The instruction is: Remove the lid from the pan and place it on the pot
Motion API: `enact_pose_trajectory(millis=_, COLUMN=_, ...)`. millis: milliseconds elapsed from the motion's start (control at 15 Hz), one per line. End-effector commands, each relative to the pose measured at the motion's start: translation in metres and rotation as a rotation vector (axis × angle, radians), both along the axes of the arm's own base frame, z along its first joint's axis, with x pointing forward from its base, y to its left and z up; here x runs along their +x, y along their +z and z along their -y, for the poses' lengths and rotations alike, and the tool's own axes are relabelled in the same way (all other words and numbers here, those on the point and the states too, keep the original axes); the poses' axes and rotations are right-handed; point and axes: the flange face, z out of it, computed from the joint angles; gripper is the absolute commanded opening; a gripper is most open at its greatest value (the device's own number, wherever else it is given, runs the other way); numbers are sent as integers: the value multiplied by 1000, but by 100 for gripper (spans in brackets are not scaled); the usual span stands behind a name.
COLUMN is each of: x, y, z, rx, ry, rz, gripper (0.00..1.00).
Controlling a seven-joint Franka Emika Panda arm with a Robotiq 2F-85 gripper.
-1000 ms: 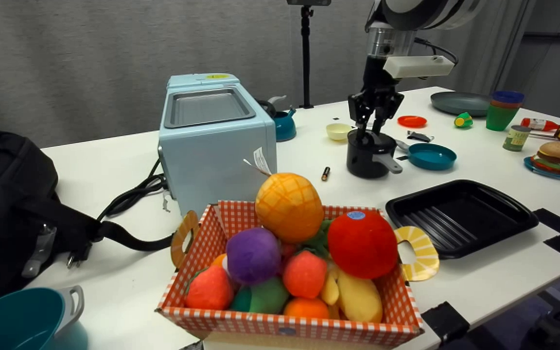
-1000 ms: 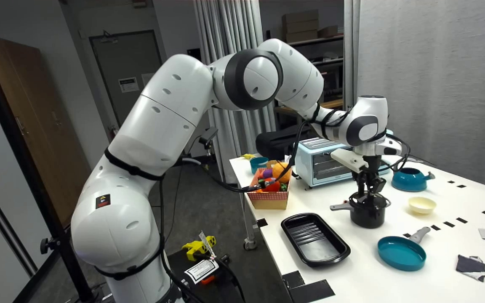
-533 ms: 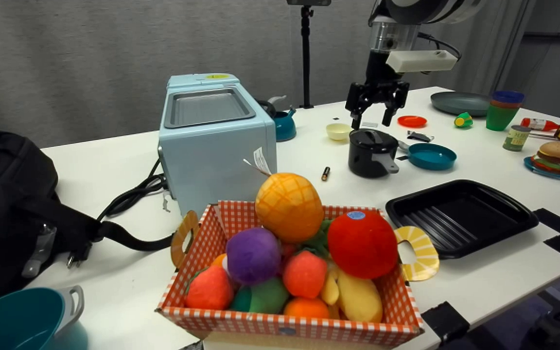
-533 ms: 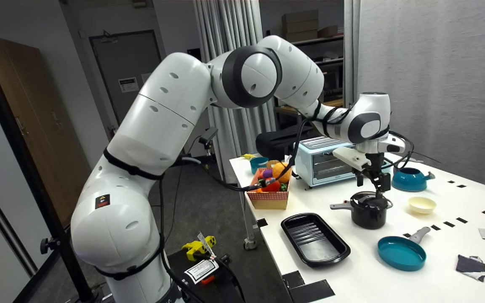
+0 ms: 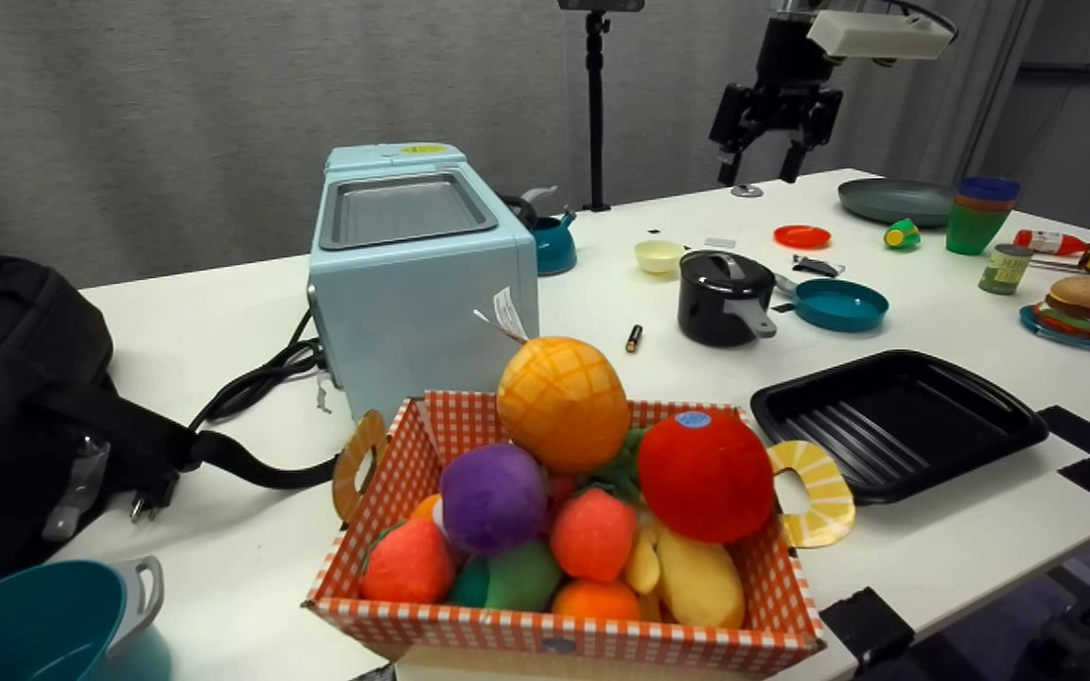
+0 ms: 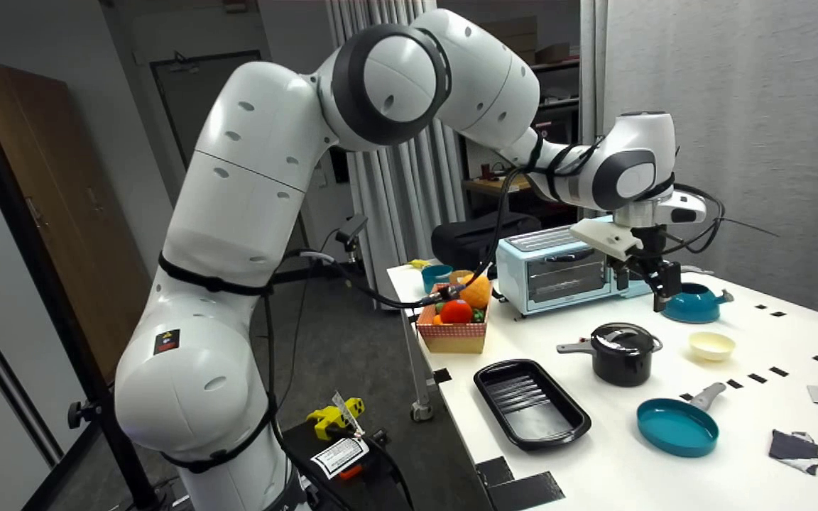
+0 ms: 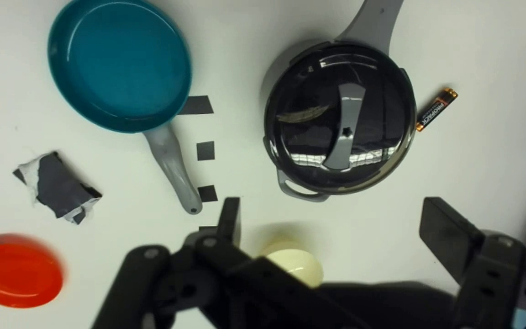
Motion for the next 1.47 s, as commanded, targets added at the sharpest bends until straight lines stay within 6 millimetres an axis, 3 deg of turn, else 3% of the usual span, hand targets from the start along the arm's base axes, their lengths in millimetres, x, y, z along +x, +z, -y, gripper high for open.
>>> enact_pose_trajectory(millis=0, x=-36, y=37, z=14, rx=20, ry=28, rz=27, gripper=100)
enact_pose_trajectory(millis=533, x=-81, y=95, z=29, rx=26, ry=55, rz=84, gripper=100)
enact_pose_trajectory(millis=600, x=-60, y=84, z=26, rx=5, ry=39, rz=62, gripper=100)
enact_pose_trajectory(millis=800, x=-71, y=93, z=26, rx=7, ry=44, rz=67, gripper=100)
enact_pose_trajectory(millis=1400, x=-74, y=90, z=26, rx=8, ry=44, rz=60, gripper=100)
